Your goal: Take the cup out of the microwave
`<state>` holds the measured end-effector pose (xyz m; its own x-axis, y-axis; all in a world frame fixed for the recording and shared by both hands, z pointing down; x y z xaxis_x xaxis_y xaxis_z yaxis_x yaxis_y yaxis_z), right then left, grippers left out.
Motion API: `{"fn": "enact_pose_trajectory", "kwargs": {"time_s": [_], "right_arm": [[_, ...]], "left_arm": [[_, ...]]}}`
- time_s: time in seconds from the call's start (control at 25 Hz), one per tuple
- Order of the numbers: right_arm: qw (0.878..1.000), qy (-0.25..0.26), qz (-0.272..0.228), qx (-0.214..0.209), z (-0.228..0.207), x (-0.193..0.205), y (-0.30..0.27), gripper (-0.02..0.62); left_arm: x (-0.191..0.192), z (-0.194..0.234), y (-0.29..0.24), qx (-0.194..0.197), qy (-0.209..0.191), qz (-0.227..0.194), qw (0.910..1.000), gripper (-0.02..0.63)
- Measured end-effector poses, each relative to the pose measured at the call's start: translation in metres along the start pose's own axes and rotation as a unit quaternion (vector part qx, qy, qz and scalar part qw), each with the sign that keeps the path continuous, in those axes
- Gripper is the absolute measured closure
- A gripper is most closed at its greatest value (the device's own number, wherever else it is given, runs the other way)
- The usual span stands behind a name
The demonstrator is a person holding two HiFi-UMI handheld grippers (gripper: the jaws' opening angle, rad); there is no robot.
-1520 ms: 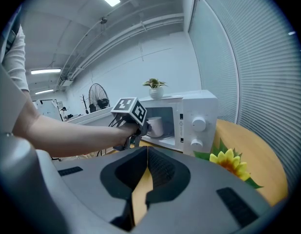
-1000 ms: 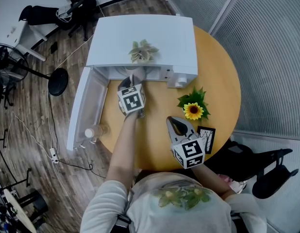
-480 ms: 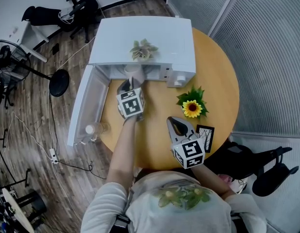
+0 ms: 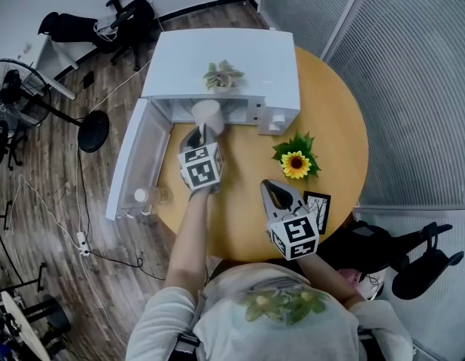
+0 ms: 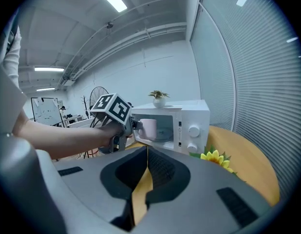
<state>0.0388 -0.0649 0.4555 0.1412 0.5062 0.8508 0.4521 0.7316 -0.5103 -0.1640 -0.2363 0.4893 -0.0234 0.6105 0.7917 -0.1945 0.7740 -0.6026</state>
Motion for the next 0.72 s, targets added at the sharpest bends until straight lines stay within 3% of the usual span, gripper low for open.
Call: {"fn": "enact_pose_trajectory", "kwargs": {"time_s": [0.72], "right_arm": [[1.0,0.003,-0.017,0.006,0.016,0.005,0.017,0.577]], "left_arm": [[0.007,-0.005,0.057,0.017,-0.017,-0.029,0.9993,0.557]]}}
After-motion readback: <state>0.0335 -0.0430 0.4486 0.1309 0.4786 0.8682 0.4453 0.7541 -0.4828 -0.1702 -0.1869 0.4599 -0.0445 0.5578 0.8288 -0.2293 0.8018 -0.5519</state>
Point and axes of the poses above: the fingertips, and each gripper's own axes: y backward along the fingers, z to its left, x out of its underside, the point moved 9 cm from there along y, backward along the fingers, and after that the axes turned 7 degrees about z, right-handed, at the moved point
